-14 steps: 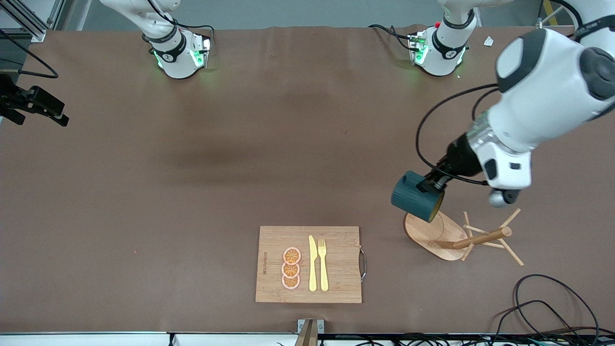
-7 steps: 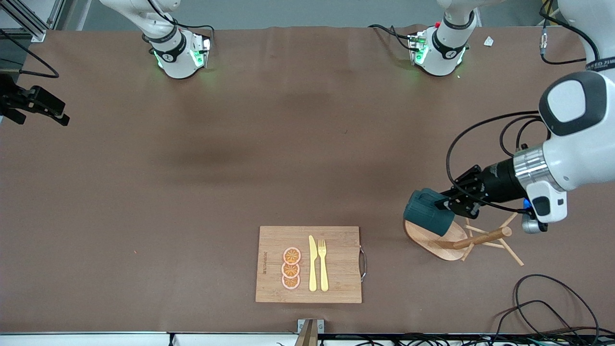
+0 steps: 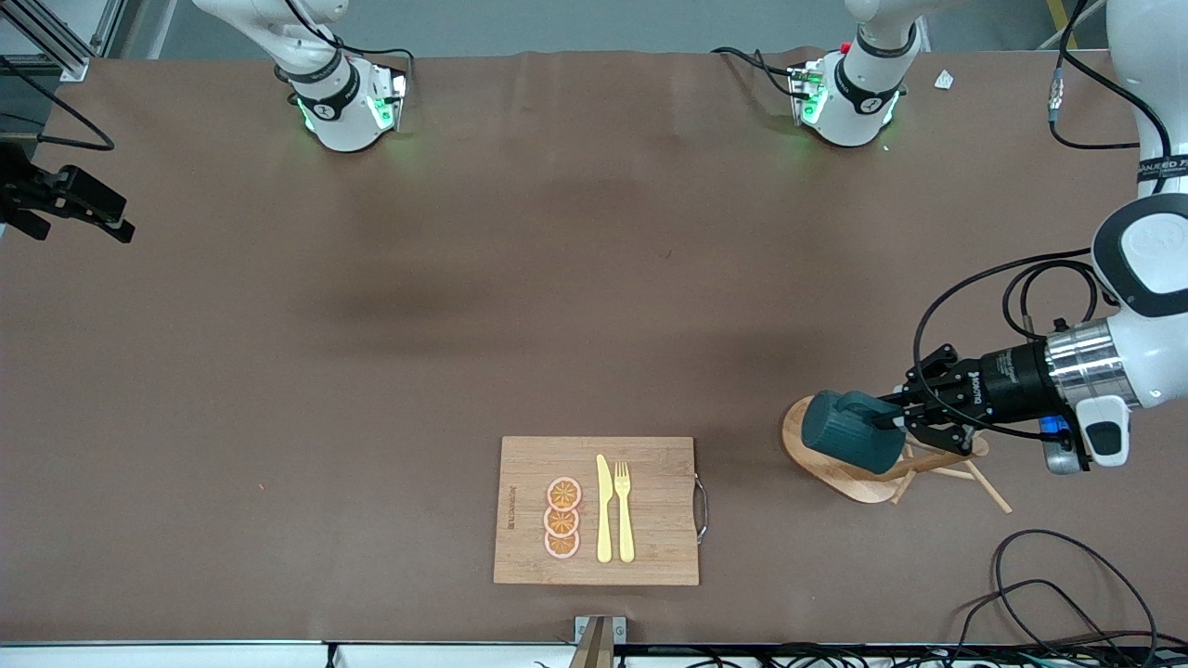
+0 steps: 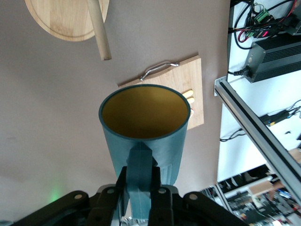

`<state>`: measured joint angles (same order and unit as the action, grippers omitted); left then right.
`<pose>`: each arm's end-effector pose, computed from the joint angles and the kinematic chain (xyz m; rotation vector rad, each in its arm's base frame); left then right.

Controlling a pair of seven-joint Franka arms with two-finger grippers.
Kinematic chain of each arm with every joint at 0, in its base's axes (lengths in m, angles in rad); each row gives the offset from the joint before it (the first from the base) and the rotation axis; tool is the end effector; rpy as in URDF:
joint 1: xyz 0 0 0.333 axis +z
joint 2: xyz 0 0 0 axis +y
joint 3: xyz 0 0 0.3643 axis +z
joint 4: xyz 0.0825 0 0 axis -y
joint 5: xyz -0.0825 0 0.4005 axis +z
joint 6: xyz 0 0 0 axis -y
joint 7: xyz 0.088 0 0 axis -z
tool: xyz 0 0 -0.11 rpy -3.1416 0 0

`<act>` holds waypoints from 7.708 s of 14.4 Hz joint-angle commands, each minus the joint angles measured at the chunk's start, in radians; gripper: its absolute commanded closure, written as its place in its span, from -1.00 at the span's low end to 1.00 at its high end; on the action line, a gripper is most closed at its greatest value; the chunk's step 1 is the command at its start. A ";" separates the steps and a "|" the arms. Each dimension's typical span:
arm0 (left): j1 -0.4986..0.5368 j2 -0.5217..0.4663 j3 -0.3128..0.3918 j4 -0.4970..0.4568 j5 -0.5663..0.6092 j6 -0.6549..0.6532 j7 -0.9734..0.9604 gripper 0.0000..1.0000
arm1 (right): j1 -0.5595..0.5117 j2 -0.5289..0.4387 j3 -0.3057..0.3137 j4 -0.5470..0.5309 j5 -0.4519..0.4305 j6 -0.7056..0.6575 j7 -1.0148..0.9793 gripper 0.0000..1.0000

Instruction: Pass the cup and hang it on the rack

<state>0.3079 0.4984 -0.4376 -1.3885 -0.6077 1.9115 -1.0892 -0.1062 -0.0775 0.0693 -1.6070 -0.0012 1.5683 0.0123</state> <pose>0.7384 -0.0679 0.5075 1.9897 1.3754 -0.5034 0.5428 -0.0183 0.6949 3.1330 -0.0773 0.0604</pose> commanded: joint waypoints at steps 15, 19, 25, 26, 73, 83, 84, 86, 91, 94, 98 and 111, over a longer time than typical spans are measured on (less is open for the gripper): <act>0.071 0.066 -0.004 0.017 -0.035 -0.031 -0.070 1.00 | -0.010 -0.010 0.007 0.001 0.004 -0.010 -0.009 -1.00; 0.091 0.072 -0.004 0.017 -0.037 -0.034 -0.067 1.00 | -0.010 -0.010 0.007 0.001 0.004 -0.010 -0.009 -1.00; 0.109 0.086 -0.004 0.017 -0.035 -0.034 -0.061 0.98 | -0.010 -0.008 0.007 0.001 0.006 -0.010 -0.009 -1.00; 0.115 0.095 -0.004 0.017 -0.035 -0.034 -0.061 0.98 | -0.010 -0.008 0.007 -0.001 0.006 -0.010 -0.009 -1.00; 0.181 -0.222 -0.231 0.031 0.842 -0.391 0.756 -1.00 | -0.012 -0.007 0.007 -0.001 0.007 -0.014 -0.009 -1.00; -0.200 -0.468 0.345 -0.064 0.609 -0.445 1.042 -0.99 | -0.012 -0.007 0.007 -0.001 0.007 -0.014 -0.009 -1.00; -0.228 -0.497 0.361 -0.093 0.609 -0.445 1.058 -0.98 | -0.012 -0.007 0.007 -0.001 0.007 -0.014 -0.009 -1.00; -0.260 -0.564 0.372 -0.167 0.611 -0.436 1.080 -0.98 | -0.012 -0.007 0.007 -0.001 0.007 -0.014 -0.009 -1.00; -0.294 -0.557 0.375 -0.165 0.634 -0.436 1.195 -1.00 | -0.012 -0.007 0.007 -0.001 0.007 -0.014 -0.009 -1.00; -0.294 -0.569 0.375 -0.172 0.631 -0.445 1.155 -1.00 | -0.012 -0.007 0.007 -0.001 0.007 -0.014 -0.009 -1.00; -0.319 -0.589 0.373 -0.193 0.620 -0.471 1.068 -1.00 | -0.012 -0.007 0.007 -0.001 0.007 -0.014 -0.009 -1.00; -0.306 -0.577 0.359 -0.192 0.615 -0.462 1.088 -1.00 | -0.012 -0.007 0.007 -0.001 0.007 -0.014 -0.011 -1.00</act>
